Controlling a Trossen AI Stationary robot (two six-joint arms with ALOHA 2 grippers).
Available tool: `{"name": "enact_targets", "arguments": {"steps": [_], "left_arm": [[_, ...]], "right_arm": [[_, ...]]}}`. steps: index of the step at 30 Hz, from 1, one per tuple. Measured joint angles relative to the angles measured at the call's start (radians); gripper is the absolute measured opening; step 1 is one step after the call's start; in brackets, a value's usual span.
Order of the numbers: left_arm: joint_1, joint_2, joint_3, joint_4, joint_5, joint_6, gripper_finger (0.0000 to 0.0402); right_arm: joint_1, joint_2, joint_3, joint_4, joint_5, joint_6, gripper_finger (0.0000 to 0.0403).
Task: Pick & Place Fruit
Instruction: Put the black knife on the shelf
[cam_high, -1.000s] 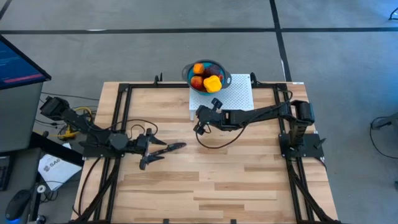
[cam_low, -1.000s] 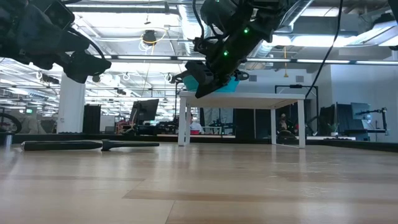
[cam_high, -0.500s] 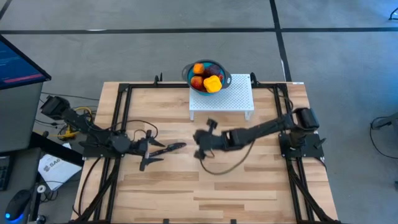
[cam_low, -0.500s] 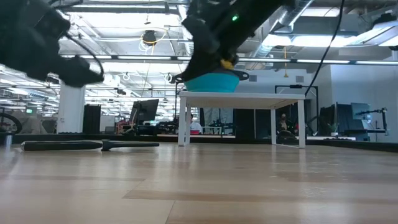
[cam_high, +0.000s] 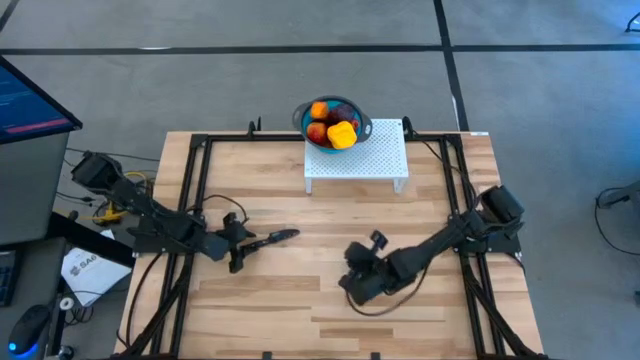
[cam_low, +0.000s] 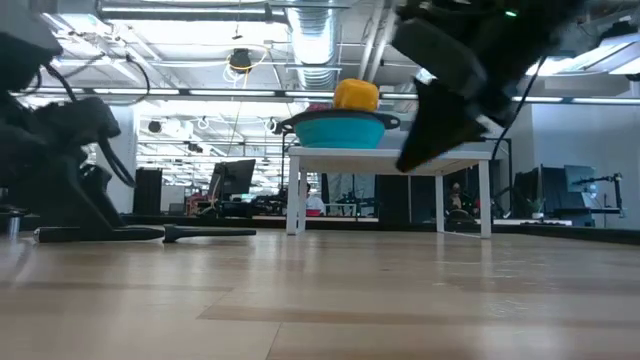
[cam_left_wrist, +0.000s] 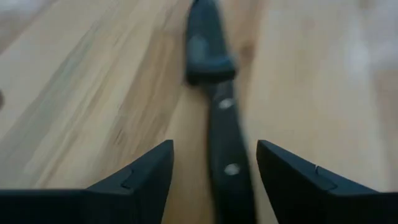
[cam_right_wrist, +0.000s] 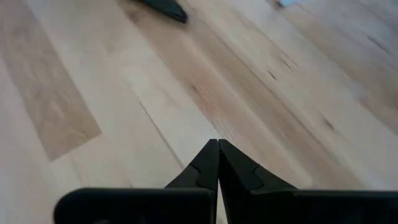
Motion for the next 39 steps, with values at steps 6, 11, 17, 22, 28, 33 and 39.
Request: {"name": "enact_targets", "arguments": {"steps": [6,11,17,22,28,33,39], "left_arm": [[0.012,0.114,0.002,0.064,-0.027,-0.067,0.0177],[0.014,0.138,0.003,0.080,-0.035,-0.069,0.0097],[0.011,0.137,0.063,0.162,0.040,-0.019,0.0090],[0.078,0.201,0.236,0.171,0.069,0.131,0.0090],[0.275,0.401,0.507,0.176,0.219,0.278,0.0090],[0.376,0.602,0.782,0.174,0.297,0.435,0.0090],[0.441,0.743,1.078,0.084,0.195,0.573,0.0101]], "right_arm": [[0.079,0.000,-0.070,-0.012,0.084,0.211,0.0001],[0.170,0.000,-0.080,-0.164,0.208,0.420,0.0001],[0.322,0.005,-0.081,-0.449,0.268,0.856,0.0001],[0.404,0.009,-0.124,-0.475,0.332,1.048,0.0001],[0.413,0.009,-0.172,-0.430,0.352,1.113,0.0001],[0.405,0.009,-0.176,-0.400,0.358,1.101,0.0001],[0.405,0.009,-0.176,-0.363,0.383,1.098,0.0001]]}}
